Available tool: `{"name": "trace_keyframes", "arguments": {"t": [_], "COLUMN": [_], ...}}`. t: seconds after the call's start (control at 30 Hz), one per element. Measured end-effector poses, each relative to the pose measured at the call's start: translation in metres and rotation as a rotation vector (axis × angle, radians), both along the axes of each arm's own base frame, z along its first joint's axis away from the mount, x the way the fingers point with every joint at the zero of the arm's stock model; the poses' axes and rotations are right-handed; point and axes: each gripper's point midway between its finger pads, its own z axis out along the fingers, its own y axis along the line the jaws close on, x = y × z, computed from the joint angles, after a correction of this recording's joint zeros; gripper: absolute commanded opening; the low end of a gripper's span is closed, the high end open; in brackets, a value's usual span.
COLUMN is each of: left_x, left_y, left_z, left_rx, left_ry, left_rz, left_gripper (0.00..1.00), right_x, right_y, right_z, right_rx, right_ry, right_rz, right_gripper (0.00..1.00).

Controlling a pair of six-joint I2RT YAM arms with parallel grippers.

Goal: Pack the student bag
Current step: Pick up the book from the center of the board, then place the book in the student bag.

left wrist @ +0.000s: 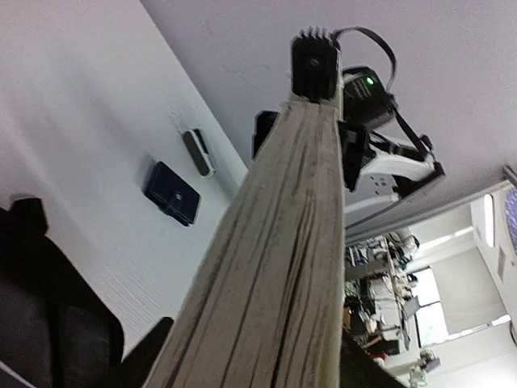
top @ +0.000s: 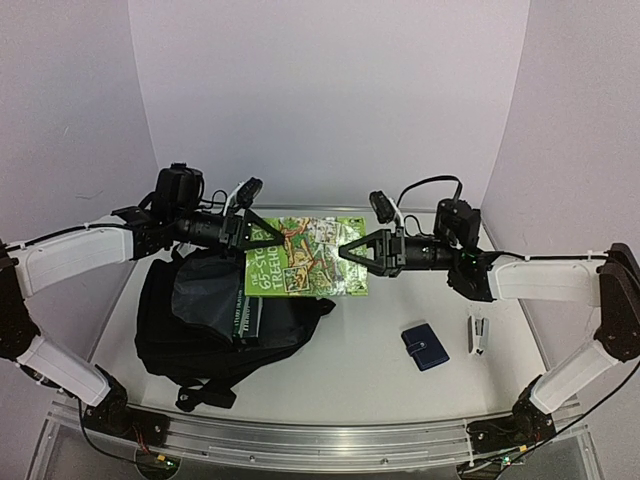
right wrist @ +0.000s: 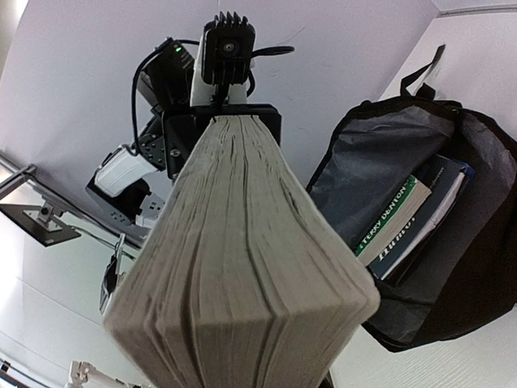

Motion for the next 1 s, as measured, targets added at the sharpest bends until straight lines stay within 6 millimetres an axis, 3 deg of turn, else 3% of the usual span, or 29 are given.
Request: {"name": "trace_keyframes", "arguments": {"t": [0.13, 0.3, 0.47, 0.6, 0.77, 0.9, 1.0], "left_x": [0.038, 0.080, 0.079, 0.065, 0.050, 0.035, 0.028], "left_y": [0.029, 0.113, 0.191, 0.232, 0.246, 0.238, 0.229], "left_z": [-0.028, -0.067, -0.100, -0.111, -0.122, -0.143, -0.147], "left_rx": [0.133, 0.253, 0.330, 0.372, 0.388, 0.369, 0.336], "left_ry": [0.062, 0.189, 0.312, 0.367, 0.406, 0.480, 0.505], "left_rz": [0.217, 0.536, 0.771, 0.895, 0.928, 0.872, 0.819], "left_gripper": [0.90, 0.93, 0.94, 0.96, 0.93, 0.89, 0.80], "right_x": [0.025, 0.068, 0.075, 0.073, 0.072, 0.073, 0.073], "right_y": [-0.018, -0.055, -0.064, -0.067, -0.068, -0.068, -0.067], "right_z": [-0.017, -0.045, -0.068, -0.083, -0.087, -0.086, -0.084], "right_rx": [-0.025, -0.090, -0.175, -0.230, -0.251, -0.252, -0.250], "right_ry": [0.048, 0.123, 0.149, 0.168, 0.168, 0.165, 0.167], "right_rz": [-0.116, -0.306, -0.365, -0.375, -0.378, -0.376, -0.368], "right_gripper": [0.00, 0.00, 0.00, 0.00, 0.00, 0.00, 0.00]}}
